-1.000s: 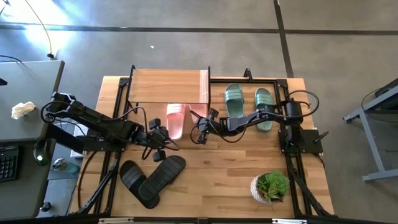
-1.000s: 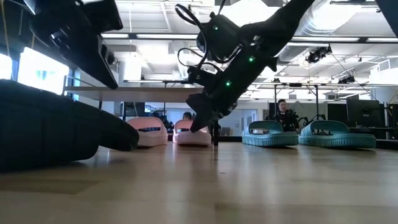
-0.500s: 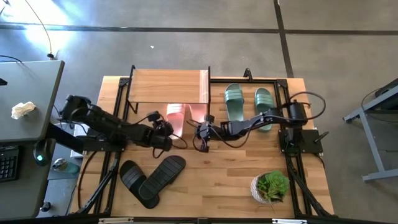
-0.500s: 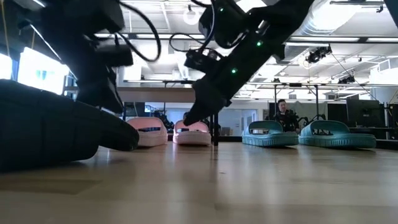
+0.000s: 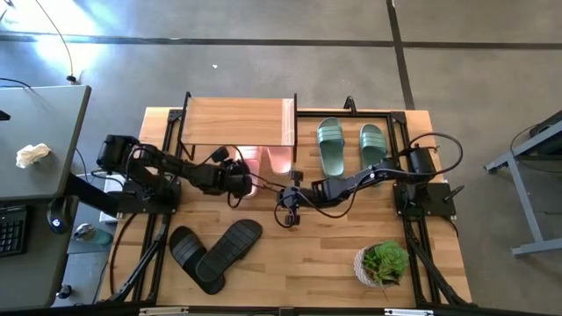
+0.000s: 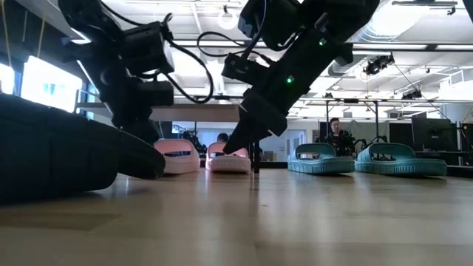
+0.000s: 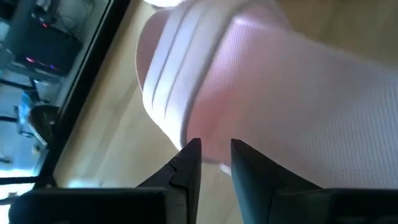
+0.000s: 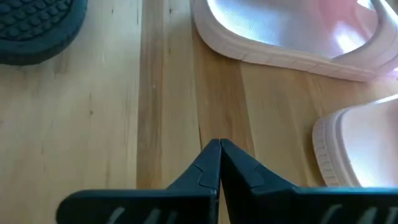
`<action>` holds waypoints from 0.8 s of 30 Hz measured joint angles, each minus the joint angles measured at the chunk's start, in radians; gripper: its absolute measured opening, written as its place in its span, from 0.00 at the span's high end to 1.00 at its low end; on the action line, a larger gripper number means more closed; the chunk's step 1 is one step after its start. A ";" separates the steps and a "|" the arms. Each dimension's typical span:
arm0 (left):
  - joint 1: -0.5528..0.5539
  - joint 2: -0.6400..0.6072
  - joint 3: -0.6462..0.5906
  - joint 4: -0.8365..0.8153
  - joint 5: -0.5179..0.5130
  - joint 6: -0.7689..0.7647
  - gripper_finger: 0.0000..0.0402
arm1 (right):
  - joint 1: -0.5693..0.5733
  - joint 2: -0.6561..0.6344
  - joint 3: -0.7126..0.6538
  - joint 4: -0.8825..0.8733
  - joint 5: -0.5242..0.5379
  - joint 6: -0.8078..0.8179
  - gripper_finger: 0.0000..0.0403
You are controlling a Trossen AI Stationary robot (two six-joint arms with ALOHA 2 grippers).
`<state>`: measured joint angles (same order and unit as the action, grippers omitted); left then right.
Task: Pick and place slides into the shelf
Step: Adjust the left pink slipper under the shelf
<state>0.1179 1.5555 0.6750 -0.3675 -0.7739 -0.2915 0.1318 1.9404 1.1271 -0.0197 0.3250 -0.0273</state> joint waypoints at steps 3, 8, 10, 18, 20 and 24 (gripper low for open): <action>0.040 0.000 0.000 0.053 0.020 0.037 0.82 | 0.000 0.000 0.000 0.000 0.000 -0.007 1.00; 0.088 0.020 0.000 0.154 0.033 0.107 0.82 | -0.002 0.000 0.000 0.001 0.000 -0.007 1.00; 0.099 0.033 0.000 0.190 0.034 0.128 0.82 | -0.003 0.000 0.000 0.000 0.000 -0.007 1.00; 0.103 0.054 0.000 0.250 0.004 0.138 0.82 | -0.016 0.000 0.000 0.001 0.000 -0.004 1.00; 0.100 0.054 0.000 0.245 0.004 0.132 0.82 | -0.021 0.000 0.000 0.001 -0.001 -0.004 1.00; 0.064 0.055 0.000 0.241 -0.024 0.131 0.82 | -0.023 0.000 0.000 0.001 -0.001 -0.004 1.00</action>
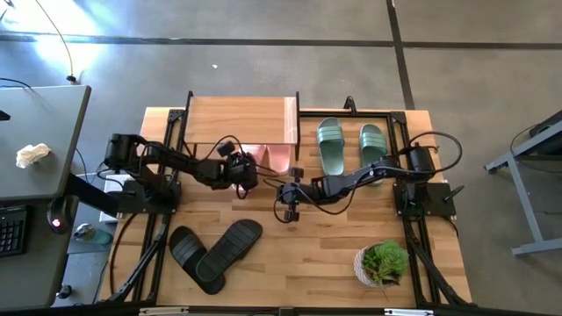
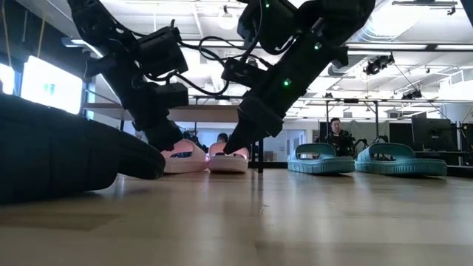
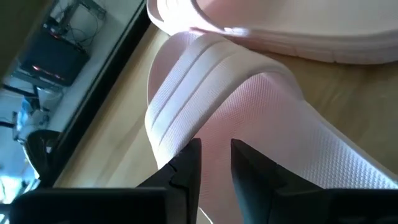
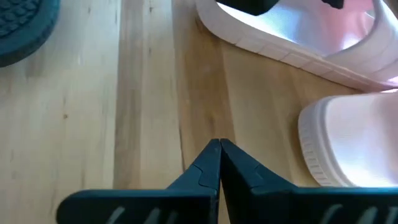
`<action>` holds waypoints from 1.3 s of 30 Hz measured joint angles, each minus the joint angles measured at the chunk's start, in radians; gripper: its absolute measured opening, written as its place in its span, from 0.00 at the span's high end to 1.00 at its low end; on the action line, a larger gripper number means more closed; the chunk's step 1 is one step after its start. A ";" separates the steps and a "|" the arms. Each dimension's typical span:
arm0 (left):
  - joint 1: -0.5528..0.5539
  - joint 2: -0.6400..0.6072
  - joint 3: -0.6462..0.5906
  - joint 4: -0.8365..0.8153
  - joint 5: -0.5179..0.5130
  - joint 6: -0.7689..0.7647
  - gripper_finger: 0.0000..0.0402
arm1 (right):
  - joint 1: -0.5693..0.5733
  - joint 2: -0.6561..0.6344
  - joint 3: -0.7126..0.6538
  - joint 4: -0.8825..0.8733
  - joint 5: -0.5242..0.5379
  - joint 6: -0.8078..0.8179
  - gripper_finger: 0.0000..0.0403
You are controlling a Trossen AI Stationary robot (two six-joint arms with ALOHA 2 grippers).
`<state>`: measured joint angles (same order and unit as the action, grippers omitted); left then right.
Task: Pick and place slides into the shelf
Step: Adjust the left pink slipper under the shelf
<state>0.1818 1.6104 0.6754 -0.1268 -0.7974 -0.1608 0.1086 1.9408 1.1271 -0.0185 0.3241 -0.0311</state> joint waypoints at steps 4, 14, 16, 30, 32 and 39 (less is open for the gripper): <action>-0.059 -0.028 0.000 -0.005 -0.054 -0.001 0.82 | 0.000 0.000 0.000 0.000 -0.002 -0.003 1.00; -0.215 -0.233 0.001 -0.353 0.060 -0.109 0.82 | 0.000 -0.001 0.000 -0.041 -0.003 -0.003 1.00; -0.237 -0.284 0.001 -0.470 0.183 -0.148 0.82 | 0.000 -0.005 0.000 -0.065 -0.018 0.002 1.00; -0.245 -0.377 -0.075 -0.519 0.574 -0.327 0.82 | 0.000 -0.064 -0.050 -0.192 -0.102 0.064 1.00; -0.223 -0.379 -0.119 -0.454 0.578 -0.335 0.82 | 0.000 -0.082 -0.090 -0.185 -0.117 0.082 1.00; -0.135 -0.378 -0.252 -0.220 0.585 -0.340 0.82 | -0.006 -0.219 -0.253 -0.048 -0.074 0.144 1.00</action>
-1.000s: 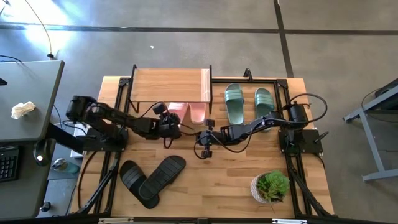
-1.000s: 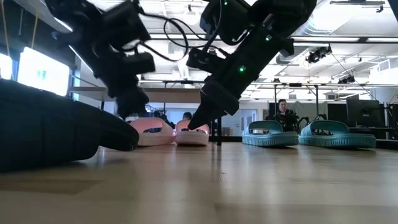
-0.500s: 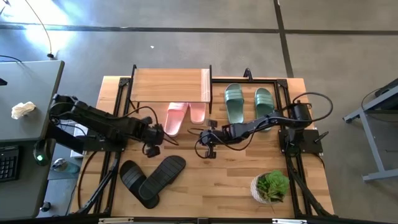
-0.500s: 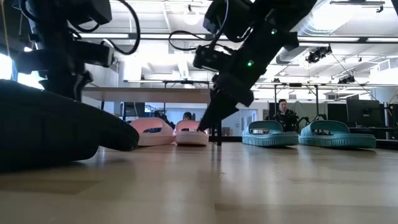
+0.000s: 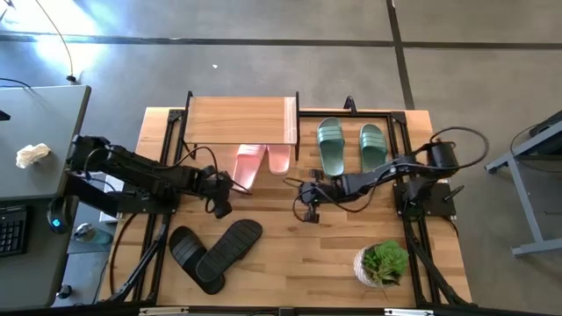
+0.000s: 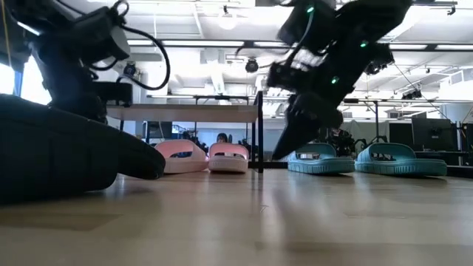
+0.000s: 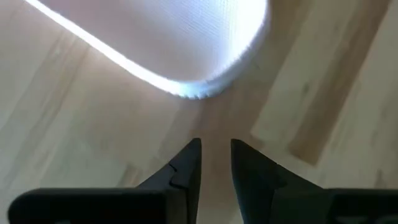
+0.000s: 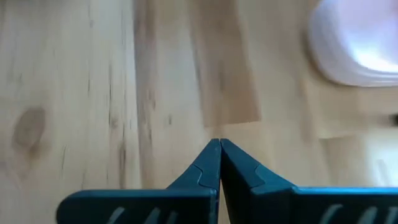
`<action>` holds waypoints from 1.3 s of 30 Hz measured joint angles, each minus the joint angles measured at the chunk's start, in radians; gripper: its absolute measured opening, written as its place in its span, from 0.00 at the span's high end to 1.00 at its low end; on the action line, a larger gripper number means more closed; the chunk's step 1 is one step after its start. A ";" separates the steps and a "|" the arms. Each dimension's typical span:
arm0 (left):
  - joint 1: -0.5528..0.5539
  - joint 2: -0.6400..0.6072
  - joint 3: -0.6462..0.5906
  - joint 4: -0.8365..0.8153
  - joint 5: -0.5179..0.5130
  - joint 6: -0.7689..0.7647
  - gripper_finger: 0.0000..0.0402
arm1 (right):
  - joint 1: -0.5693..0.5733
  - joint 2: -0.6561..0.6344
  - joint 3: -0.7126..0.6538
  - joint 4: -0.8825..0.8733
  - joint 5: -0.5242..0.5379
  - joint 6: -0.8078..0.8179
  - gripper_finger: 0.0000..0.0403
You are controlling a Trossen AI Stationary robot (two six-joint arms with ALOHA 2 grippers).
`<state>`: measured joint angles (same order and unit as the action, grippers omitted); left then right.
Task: Pick and place slides into the shelf
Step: Adjust the left pink slipper under the shelf
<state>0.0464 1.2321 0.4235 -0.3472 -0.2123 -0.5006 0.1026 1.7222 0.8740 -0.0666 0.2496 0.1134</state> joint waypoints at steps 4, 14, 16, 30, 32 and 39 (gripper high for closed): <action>0.036 0.000 -0.041 0.151 0.003 0.022 0.82 | -0.045 -0.066 -0.069 0.027 0.097 0.048 1.00; 0.124 0.040 -0.050 0.239 0.000 0.041 0.82 | -0.232 -0.079 -0.137 0.210 0.099 0.038 1.00; 0.126 0.057 -0.049 0.285 0.001 0.052 0.82 | -0.265 -0.079 -0.137 0.246 0.065 0.026 1.00; 0.210 0.205 -0.049 0.487 -0.044 0.067 0.82 | -0.368 -0.079 -0.136 0.338 -0.040 0.009 1.00; 0.228 0.218 -0.049 0.520 -0.045 0.081 0.82 | -0.372 -0.079 -0.136 0.345 -0.049 0.009 1.00; 0.284 0.225 -0.049 0.560 -0.101 0.103 0.82 | -0.372 -0.079 -0.135 0.358 -0.052 -0.001 1.00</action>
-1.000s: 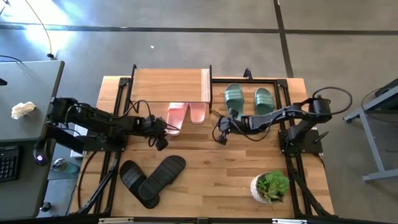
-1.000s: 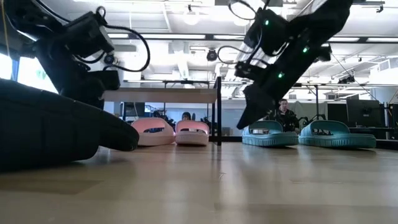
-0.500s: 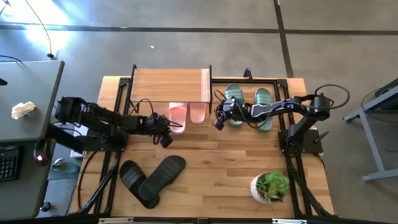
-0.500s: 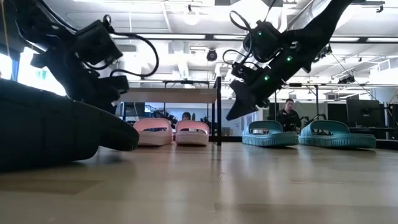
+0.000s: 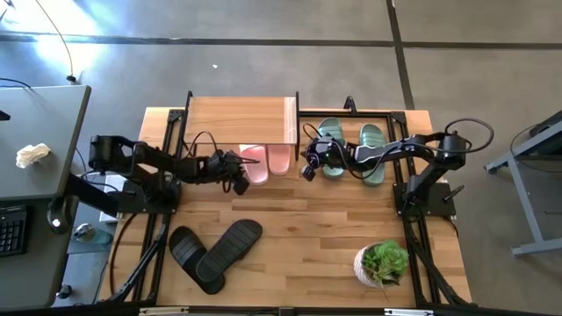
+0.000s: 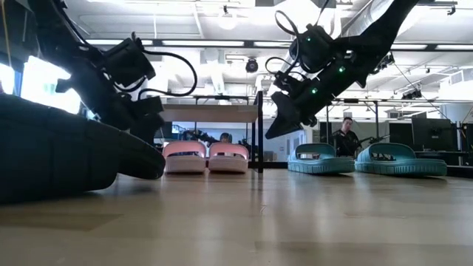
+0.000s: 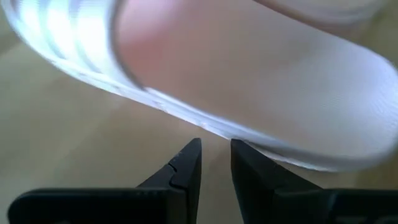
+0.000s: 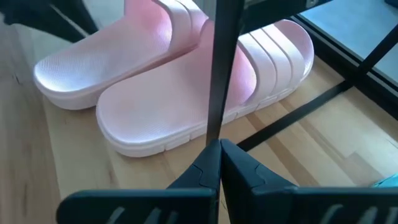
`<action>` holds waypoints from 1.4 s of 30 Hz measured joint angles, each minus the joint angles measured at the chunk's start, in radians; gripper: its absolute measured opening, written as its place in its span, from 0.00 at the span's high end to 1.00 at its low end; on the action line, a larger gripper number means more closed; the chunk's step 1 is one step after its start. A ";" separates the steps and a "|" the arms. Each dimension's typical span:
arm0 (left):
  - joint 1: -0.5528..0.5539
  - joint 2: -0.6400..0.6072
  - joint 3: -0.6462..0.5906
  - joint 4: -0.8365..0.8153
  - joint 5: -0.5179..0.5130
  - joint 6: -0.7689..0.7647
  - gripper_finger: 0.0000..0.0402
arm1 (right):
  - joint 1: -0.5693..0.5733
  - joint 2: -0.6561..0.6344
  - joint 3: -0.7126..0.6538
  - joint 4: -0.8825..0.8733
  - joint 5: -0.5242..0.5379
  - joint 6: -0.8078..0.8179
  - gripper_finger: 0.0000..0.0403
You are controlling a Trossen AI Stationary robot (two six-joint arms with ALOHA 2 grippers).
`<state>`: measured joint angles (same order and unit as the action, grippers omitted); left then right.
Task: Pick and place slides into the shelf
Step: Adjust the left pink slipper under the shelf
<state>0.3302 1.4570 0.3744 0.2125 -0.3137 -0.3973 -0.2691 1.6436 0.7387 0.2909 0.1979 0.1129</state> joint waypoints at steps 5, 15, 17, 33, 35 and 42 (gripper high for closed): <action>0.036 0.001 0.000 0.006 -0.064 0.000 0.82 | 0.000 0.000 0.000 0.003 0.000 0.001 1.00; 0.069 0.001 0.000 0.063 -0.110 0.055 0.82 | 0.000 0.000 0.000 0.016 -0.008 -0.002 1.00; 0.069 0.001 0.000 0.075 -0.121 0.061 0.82 | 0.000 0.000 0.000 0.021 -0.008 -0.008 1.00; 0.070 0.002 0.002 0.144 -0.174 0.103 0.82 | 0.000 0.000 0.000 0.031 -0.023 -0.009 1.00; 0.071 0.002 0.009 0.139 -0.174 0.103 0.82 | 0.000 0.000 0.000 0.031 -0.029 -0.009 1.00; 0.070 0.002 0.073 0.083 -0.123 0.131 0.82 | 0.001 0.000 0.000 0.032 -0.051 -0.009 1.00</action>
<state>0.4000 1.4590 0.4472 0.2953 -0.4365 -0.2659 -0.2684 1.6440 0.7391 0.3224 0.1471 0.1042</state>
